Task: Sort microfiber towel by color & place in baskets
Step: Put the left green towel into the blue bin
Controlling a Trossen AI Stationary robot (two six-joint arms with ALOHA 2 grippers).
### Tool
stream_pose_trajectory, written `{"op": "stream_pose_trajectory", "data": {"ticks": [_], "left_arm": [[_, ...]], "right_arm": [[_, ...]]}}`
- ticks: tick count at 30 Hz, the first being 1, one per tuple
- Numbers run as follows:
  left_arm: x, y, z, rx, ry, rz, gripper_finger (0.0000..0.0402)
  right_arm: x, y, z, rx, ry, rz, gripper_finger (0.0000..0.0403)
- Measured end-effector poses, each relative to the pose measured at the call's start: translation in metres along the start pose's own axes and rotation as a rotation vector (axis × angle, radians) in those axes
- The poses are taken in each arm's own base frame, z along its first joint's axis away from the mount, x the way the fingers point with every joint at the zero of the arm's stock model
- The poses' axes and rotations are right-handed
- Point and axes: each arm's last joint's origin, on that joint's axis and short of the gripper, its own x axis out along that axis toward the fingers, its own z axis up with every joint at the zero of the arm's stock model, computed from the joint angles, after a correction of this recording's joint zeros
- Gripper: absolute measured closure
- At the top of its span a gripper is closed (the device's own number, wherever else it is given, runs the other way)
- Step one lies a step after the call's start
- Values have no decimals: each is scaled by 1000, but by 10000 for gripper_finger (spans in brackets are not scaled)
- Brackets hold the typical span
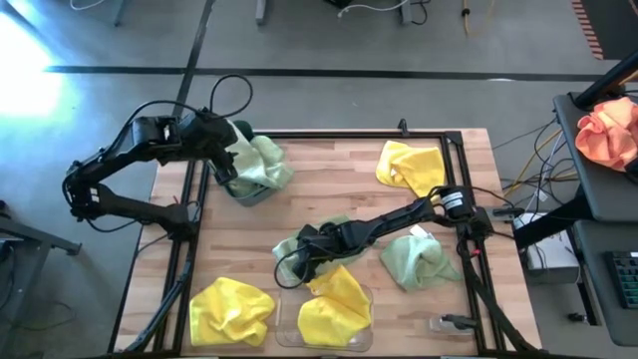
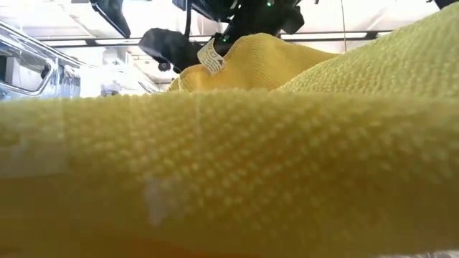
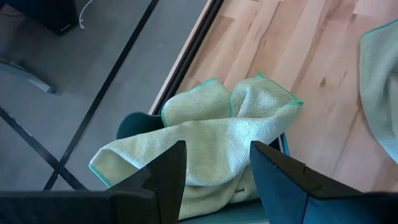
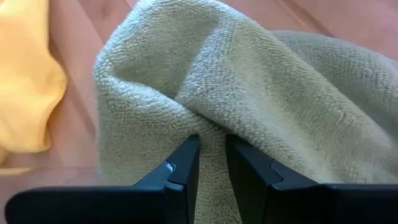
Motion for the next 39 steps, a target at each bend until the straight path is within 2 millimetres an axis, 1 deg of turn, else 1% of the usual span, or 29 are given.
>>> {"op": "stream_pose_trajectory", "data": {"ticks": [5, 8, 13, 18, 21, 27, 35, 39], "left_arm": [[2, -1, 1, 5, 6, 0, 240], [4, -1, 1, 13, 13, -1, 240], [9, -4, -3, 25, 36, -2, 240], [20, -8, -10, 40, 77, -3, 240], [26, -10, -15, 45, 89, -3, 240], [28, -11, -22, 39, 56, -1, 240], [21, -9, -30, 20, 14, 1, 240], [14, -6, -33, 4, -11, 3, 240]], "right_arm": [[11, -7, -1, 12, 58, 19, 311], [17, -10, -2, 15, 87, 27, 310], [20, -12, -1, 16, 96, 27, 310], [24, -18, 2, 22, 117, 37, 310], [26, -21, 4, 32, 142, 58, 324], [25, -25, 8, 19, 146, 65, 386], [22, -24, 18, 13, 124, 71, 393], [15, -18, 33, -1, 80, 103, 394]]}}
